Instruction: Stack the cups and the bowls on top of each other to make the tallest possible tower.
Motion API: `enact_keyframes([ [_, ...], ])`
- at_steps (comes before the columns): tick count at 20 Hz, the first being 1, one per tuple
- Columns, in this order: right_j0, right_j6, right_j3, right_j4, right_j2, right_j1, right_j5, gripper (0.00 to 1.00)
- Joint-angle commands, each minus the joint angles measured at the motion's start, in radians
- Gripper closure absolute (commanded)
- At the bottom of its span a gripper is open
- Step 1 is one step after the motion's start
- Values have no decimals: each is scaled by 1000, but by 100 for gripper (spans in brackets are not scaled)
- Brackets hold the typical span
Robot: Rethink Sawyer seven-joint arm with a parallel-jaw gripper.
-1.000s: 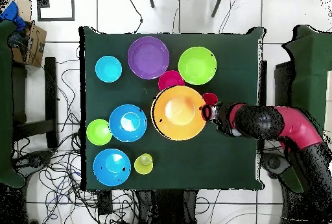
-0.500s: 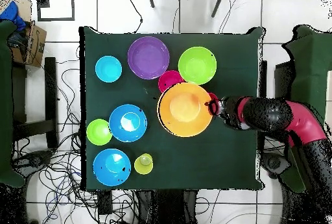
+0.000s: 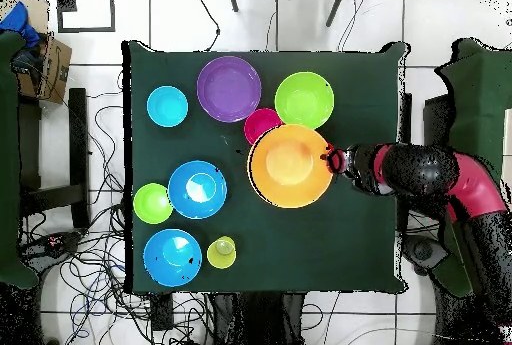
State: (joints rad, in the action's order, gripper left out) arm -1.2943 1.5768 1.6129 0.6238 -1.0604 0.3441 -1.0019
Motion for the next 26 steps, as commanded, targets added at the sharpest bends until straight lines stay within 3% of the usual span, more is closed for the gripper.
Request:
enact_keyframes([
  [1, 37, -342, -119, -21, 32, -42, -135, 100],
  [9, 51, -349, -174, -33, 31, -63, -171, 100],
  [26, 147, -320, -356, -66, 26, -91, -215, 100],
])
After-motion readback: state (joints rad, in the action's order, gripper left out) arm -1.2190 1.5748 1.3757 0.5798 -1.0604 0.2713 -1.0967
